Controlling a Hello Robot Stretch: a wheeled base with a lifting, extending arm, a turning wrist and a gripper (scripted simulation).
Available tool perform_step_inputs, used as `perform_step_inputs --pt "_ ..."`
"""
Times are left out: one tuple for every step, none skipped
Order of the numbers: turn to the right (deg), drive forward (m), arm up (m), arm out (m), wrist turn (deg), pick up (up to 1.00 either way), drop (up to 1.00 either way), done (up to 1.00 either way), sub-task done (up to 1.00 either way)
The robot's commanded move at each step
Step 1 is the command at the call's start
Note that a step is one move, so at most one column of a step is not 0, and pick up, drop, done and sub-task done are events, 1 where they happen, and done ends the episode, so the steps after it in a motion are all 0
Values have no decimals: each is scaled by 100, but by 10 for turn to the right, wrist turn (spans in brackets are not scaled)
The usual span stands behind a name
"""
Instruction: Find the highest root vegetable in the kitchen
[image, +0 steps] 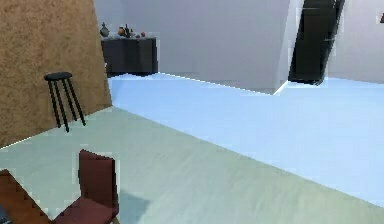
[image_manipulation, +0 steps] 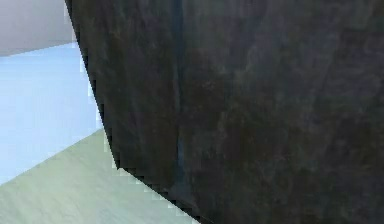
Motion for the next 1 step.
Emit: perform_step_inputs --pt "450 0 0 0 0 0 0 0 0"
